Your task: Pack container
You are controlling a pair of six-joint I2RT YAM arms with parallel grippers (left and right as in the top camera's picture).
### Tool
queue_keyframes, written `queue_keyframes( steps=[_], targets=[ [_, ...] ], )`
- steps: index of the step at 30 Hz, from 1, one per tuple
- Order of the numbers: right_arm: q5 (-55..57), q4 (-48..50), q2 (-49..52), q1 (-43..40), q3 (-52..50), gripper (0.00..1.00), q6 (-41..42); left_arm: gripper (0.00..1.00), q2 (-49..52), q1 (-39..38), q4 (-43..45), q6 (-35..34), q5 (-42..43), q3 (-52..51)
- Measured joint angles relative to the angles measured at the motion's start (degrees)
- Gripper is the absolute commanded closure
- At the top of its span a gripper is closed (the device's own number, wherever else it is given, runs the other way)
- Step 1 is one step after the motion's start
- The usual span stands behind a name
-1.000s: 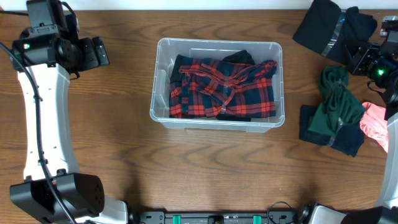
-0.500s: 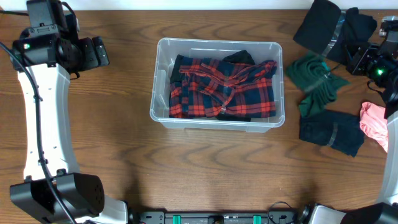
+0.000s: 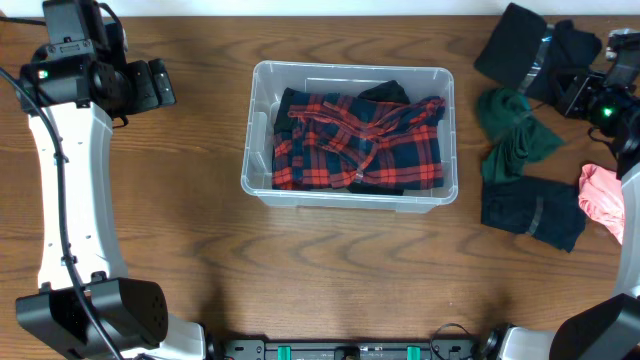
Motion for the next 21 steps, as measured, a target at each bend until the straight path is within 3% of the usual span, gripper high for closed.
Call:
queue_keyframes(
  steps=[13,21],
  targets=[
    [0.22,0.85,0.96,-3.34,0.00,0.99,0.00,0.02,0.00,0.00,0.00,0.02,0.00,0.00],
    [0.22,0.50,4.09,-3.34,0.00,0.91,0.00,0.02,0.00,0.00,0.00,0.00,0.02,0.00]
  ],
)
